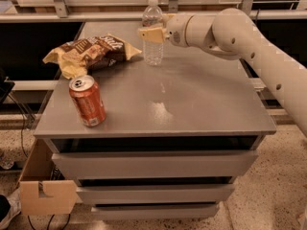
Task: Knock water bottle over
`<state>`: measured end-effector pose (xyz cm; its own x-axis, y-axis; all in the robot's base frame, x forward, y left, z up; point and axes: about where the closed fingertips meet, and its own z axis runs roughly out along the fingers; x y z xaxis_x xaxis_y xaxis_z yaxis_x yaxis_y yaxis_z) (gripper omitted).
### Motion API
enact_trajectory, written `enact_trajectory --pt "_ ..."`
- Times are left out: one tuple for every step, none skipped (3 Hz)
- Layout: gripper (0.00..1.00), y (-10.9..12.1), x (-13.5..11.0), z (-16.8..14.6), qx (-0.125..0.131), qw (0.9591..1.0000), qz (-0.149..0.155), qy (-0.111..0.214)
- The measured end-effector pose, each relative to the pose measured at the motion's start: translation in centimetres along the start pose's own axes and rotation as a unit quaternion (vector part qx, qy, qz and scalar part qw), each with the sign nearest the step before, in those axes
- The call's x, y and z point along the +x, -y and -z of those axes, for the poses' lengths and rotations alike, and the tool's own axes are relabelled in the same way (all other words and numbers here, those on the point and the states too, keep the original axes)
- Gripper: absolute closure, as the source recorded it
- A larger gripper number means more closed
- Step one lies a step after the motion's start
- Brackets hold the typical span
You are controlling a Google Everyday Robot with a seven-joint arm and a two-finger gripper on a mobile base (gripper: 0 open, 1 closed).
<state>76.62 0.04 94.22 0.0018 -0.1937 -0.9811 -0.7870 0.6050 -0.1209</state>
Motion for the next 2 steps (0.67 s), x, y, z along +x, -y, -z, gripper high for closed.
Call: enact_trajectory --pt "0.62 -0.18 -0.28 0.49 0.001 1.0 0.001 -0.006" --pt "0.85 -0.18 -0.52 1.32 0.001 0.9998 0.003 -0.02"
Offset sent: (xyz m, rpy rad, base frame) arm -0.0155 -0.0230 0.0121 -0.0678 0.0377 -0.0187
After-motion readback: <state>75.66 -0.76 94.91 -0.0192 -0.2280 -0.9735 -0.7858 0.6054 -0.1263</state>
